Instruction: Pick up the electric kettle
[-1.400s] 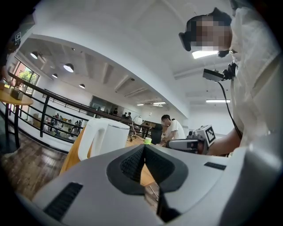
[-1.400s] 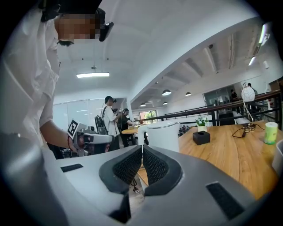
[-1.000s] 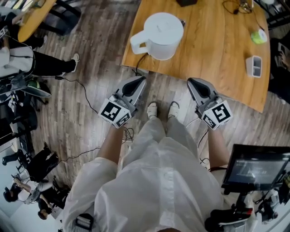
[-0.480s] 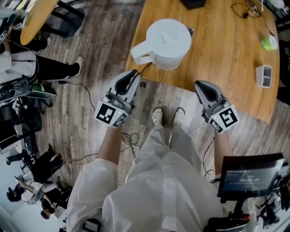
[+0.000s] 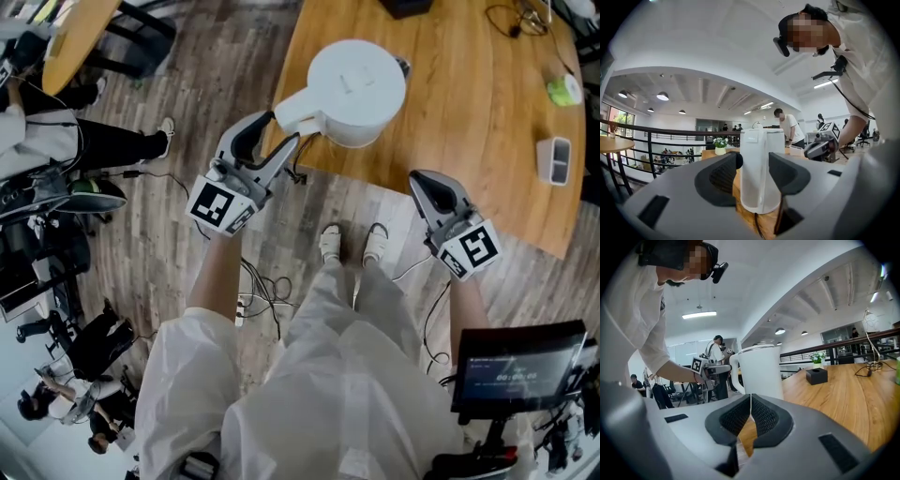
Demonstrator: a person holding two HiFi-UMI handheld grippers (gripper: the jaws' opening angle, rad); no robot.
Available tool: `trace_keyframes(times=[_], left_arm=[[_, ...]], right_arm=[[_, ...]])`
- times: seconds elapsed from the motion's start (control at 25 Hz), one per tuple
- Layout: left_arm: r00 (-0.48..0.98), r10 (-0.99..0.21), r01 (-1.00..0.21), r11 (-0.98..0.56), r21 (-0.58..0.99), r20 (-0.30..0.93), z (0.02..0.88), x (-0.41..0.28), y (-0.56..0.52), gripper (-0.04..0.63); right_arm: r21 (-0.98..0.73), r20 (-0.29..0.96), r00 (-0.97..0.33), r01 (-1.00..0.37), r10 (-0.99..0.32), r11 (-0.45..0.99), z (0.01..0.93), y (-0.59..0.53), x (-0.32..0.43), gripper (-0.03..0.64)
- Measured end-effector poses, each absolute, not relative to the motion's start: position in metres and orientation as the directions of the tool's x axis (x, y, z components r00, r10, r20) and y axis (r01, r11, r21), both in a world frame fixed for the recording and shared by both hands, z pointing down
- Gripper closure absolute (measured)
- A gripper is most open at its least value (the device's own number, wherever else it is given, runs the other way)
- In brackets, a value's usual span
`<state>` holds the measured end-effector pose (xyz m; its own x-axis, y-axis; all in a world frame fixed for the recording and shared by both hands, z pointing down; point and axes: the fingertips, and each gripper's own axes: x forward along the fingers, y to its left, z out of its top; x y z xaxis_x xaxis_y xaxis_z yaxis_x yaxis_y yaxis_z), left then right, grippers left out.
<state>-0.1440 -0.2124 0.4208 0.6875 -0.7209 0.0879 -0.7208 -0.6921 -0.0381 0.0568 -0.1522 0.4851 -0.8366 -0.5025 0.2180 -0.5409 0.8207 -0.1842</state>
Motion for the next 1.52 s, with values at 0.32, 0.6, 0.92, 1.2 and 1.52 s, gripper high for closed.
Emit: trace_keyframes(times=[0.32,0.6,0.92,1.2,1.52], left_arm=[[0.754,-0.640,-0.640,-0.766,-0.057,0.149,0.441,-0.126,-0.230,0.382],[0.774,-0.610,-0.610,-0.791,-0.059,0.169,0.459,-0.117,-0.236,0.470],[0.806,-0.568,-0.569,-0.821,-0.045,0.165,0.461,-0.112,-0.233,0.488],[0.844,-0.524,-0.527,-0.850,-0.005,0.114,0.459,-0.105,-0.231,0.488],[0.863,-0.493,-0.495,-0.869,-0.006,0.115,0.465,-0.107,-0.227,0.495]], right_arm=[[-0.185,0.234,-0.837,-0.538,-0.495,0.822,0.489,-0.154,0.052,0.603],[-0.182,0.235,-0.833,-0.544,-0.501,0.819,0.495,-0.159,0.052,0.603],[-0.201,0.218,-0.830,-0.552,-0.513,0.809,0.505,-0.168,0.062,0.603],[-0.273,0.050,-0.907,-0.416,-0.419,0.868,0.490,-0.192,0.057,0.601],[-0.213,0.040,-0.959,-0.283,-0.281,0.935,0.500,-0.206,0.039,0.252]])
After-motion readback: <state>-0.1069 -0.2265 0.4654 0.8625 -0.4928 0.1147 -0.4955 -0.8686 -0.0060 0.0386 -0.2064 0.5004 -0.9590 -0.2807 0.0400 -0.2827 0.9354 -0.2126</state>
